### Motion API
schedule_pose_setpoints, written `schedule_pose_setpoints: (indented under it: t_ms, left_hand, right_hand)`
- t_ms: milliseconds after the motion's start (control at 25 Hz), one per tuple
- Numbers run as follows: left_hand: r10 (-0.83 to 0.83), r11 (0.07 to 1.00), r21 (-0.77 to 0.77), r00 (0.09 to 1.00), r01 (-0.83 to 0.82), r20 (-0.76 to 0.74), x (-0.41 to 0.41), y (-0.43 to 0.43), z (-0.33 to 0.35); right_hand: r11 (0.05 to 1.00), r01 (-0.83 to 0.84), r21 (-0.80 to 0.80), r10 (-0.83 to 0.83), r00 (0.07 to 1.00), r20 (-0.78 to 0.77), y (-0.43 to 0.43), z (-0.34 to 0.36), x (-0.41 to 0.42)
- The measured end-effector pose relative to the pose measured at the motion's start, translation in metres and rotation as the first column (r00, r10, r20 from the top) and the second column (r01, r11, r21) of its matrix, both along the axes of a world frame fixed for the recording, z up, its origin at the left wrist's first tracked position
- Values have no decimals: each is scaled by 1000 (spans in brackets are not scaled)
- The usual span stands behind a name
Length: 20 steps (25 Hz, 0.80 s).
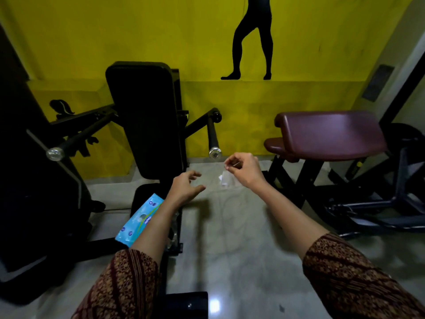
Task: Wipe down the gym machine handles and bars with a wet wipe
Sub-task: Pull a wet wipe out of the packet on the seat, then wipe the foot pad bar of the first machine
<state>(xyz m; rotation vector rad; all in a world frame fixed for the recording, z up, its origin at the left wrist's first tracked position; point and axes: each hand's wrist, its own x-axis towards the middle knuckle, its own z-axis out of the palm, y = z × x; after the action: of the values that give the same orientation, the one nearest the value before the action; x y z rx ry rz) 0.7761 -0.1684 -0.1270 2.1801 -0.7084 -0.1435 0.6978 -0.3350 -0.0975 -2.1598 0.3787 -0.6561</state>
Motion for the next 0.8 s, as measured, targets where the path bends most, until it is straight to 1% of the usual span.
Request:
schedule_pose_setpoints:
  t_ms: [120, 240, 400, 640, 800]
  left_hand:
    - [39, 999, -11, 999, -39, 3, -17, -40, 3]
    - [60, 998, 12, 998, -60, 24, -34, -68, 6]
    - [119, 992, 36, 993, -119, 16, -38, -82, 10]
    - [200, 979, 23, 977, -202, 79, -7, -106, 32]
    - [255, 966, 12, 962, -257, 93, 31, -127, 35]
  right_hand:
    - [998, -52, -18, 52, 998, -23, -39, 0, -12]
    - [994, -106, -28, 105, 993, -44, -70, 0, -19]
    - [989, -149, 2, 149, 989, -14, -96, 2, -14]
    - [972, -226, 58, 225, 974, 36, -126, 17, 19]
    - [954, -290, 78, 285, 956, 73, -153, 24, 61]
